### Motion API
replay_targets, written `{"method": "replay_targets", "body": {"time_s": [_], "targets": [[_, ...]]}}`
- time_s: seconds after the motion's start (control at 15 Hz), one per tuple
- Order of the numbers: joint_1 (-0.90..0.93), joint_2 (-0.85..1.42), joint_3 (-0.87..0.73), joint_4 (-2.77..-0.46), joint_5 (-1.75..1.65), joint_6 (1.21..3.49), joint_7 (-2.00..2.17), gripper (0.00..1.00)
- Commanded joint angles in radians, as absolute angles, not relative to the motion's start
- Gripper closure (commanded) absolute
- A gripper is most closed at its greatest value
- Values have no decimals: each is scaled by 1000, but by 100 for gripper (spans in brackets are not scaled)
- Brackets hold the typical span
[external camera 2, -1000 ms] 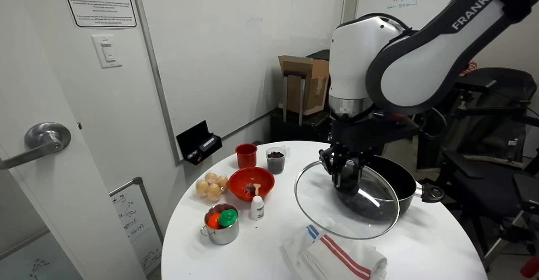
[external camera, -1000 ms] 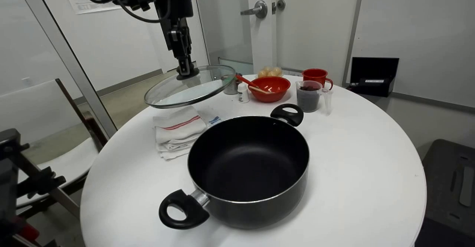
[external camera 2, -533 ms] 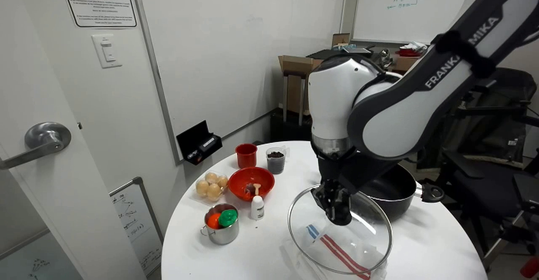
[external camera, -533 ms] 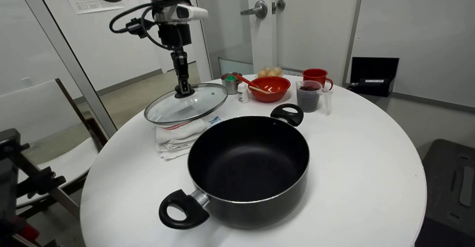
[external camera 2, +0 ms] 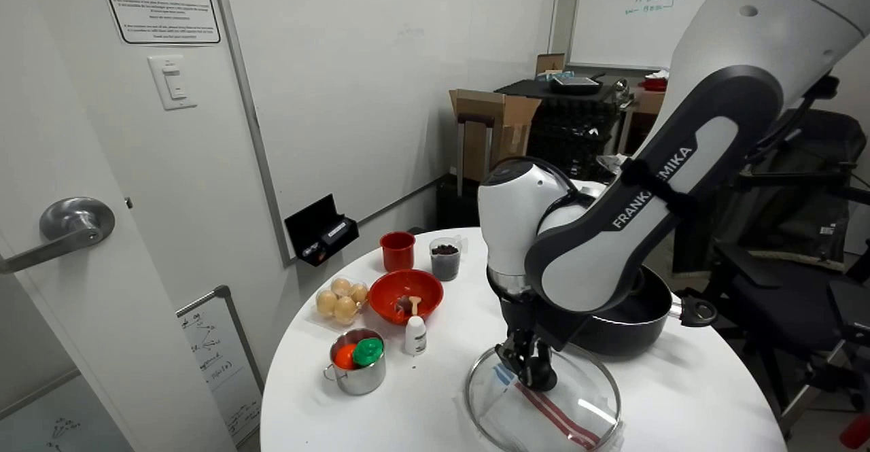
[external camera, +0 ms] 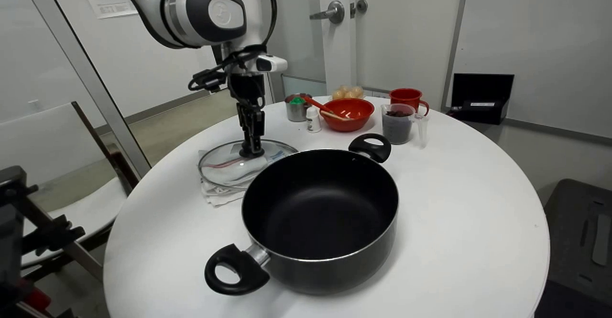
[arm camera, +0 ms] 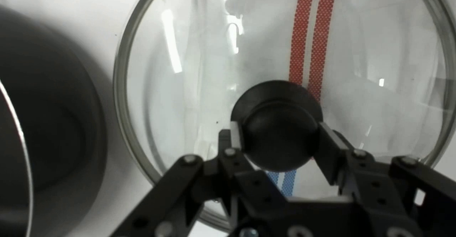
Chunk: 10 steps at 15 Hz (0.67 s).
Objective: Take the lid off the pot
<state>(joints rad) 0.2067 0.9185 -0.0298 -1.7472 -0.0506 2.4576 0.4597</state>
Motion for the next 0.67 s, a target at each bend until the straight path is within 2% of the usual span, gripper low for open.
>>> {"method": "replay_targets", "body": {"time_s": [0.0, 0.07, 0.2, 0.33, 0.6], "targets": [[197, 969, -35, -1673, -35, 2442, 388, 62], [194, 966, -34, -1674, -34, 2444, 377, 31], [193, 954, -35, -1690, -37, 2455, 360, 16], [191, 924, -36, -1730, -41, 2470, 342, 3], [189, 810, -37, -1888, -54, 2546, 293, 0]]}}
